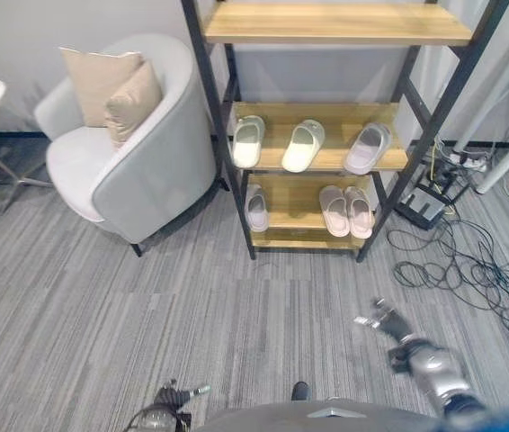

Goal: Arrange the slippers neatly on the shoe rack.

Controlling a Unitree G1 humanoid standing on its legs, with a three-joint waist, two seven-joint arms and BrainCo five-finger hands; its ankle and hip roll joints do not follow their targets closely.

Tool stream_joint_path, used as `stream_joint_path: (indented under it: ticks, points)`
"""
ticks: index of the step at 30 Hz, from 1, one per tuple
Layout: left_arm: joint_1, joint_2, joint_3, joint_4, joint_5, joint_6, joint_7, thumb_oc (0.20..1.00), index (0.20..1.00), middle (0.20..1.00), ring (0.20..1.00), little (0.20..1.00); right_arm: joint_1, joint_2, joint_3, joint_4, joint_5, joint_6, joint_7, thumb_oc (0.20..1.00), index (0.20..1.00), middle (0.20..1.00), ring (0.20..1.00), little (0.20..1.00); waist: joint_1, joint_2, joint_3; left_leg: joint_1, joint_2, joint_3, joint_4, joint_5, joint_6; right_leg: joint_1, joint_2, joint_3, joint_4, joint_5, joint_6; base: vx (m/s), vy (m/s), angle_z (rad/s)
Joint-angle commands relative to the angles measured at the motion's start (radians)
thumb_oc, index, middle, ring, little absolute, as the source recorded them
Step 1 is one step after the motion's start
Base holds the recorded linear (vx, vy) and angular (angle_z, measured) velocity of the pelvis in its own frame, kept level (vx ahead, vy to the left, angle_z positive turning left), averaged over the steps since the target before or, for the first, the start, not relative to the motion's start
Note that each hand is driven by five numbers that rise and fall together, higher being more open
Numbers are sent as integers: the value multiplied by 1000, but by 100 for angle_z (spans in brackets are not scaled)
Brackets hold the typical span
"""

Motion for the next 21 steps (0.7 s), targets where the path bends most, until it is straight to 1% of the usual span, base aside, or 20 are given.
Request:
stream_joint_path:
  ticks: [1,2,3,4,5,6,7,8,10,13,15,16,18,21]
  points:
    - [-53,1,-34,-14,23,-21,-4,1000,1000,1000,1000,1000,46,96,-23,0,135,-7,135,1000,1000,1000,1000,1000,11,-35,59,-22,21,54,110,150,32,11,-117,0,47,-23,169,0,-194,2]
    - [-41,-3,-23,-13,24,-30,7,1000,1000,1000,1000,1000,15,70,-26,-205,177,-93,101,1000,1000,1000,1000,1000,19,-41,72,-71,38,87,96,114,51,31,-115,9,37,-34,169,70,-131,15]
    - [-32,-6,-17,-11,26,-30,8,1000,1000,1000,1000,1000,16,72,-29,-270,182,-97,84,1000,1000,1000,1000,1000,19,-45,67,-77,34,89,37,95,60,33,-120,10,33,-36,175,211,26,0]
    - [-32,-18,-15,-5,25,-27,32,1000,1000,1000,1000,1000,53,92,-4,-308,150,-110,71,1000,1000,1000,1000,1000,34,-49,68,-92,12,68,-95,93,66,53,-123,16,22,-38,190,193,81,6]
    - [-35,-21,-18,-2,28,-25,44,1000,1000,1000,1000,1000,58,92,-3,-301,138,-107,65,1000,1000,1000,1000,1000,43,-44,68,-101,-2,52,-154,120,64,66,-117,18,13,-43,193,186,88,-6]
    - [-45,-21,-10,17,25,-18,40,1000,1000,1000,1000,1000,66,47,-7,-271,-41,-15,1,1000,1000,1000,1000,1000,44,-50,65,-103,-8,42,-192,141,55,82,-115,27,9,-52,199,207,159,-17]
    - [-38,-17,0,28,18,-3,46,1000,1000,1000,1000,1000,123,82,-8,-334,-105,1,-45,1000,1000,1000,1000,1000,41,-40,42,-42,-16,14,-286,142,71,85,-110,49,19,-56,207,172,134,-55]
    - [-38,-16,0,28,18,-3,46,1000,1000,1000,1000,1000,124,82,-8,-334,-105,1,-45,1000,1000,1000,1000,1000,42,-40,43,-40,-16,14,-287,142,71,86,-110,49,19,-56,207,248,191,-106]
    - [-15,-13,-7,38,42,5,54,1000,1000,1000,1000,1000,126,126,-11,-249,-93,-19,-57,1000,1000,1000,1000,1000,29,-31,7,39,-25,30,-358,138,91,104,-120,66,23,-56,219,228,180,-83]
    - [-9,-6,-10,36,51,5,70,1000,1000,1000,1000,1000,111,147,-1,-185,-83,-35,-62,1000,1000,1000,1000,1000,24,-24,-6,74,-34,52,-383,128,105,111,-132,79,29,-60,231,138,162,-28]
    - [-8,-2,-8,35,52,5,76,1000,1000,1000,1000,1000,112,147,1,-188,-82,-38,-65,1000,1000,1000,1000,1000,23,-24,-9,81,-36,54,-383,123,109,112,-134,84,31,-60,234,86,112,-17]
    - [-16,5,-7,29,54,6,92,1000,1000,1000,1000,1000,111,144,3,-202,-68,-51,-65,1000,1000,1000,1000,1000,17,-26,-16,85,-44,58,-375,106,119,112,-139,99,34,-58,241,112,149,11]
    - [-13,6,-11,29,64,6,93,1000,1000,1000,1000,1000,111,139,1,-215,-66,-54,-64,1000,1000,1000,1000,1000,13,-26,-18,87,-49,59,-371,97,126,110,-142,108,37,-59,244,79,132,6]
    - [-13,8,-11,32,71,5,91,1000,1000,1000,1000,1000,111,133,-1,-239,-69,-58,-62,1000,1000,1000,1000,1000,12,-27,-15,80,-56,61,-362,82,137,79,-144,119,88,-61,255,3,99,-6]
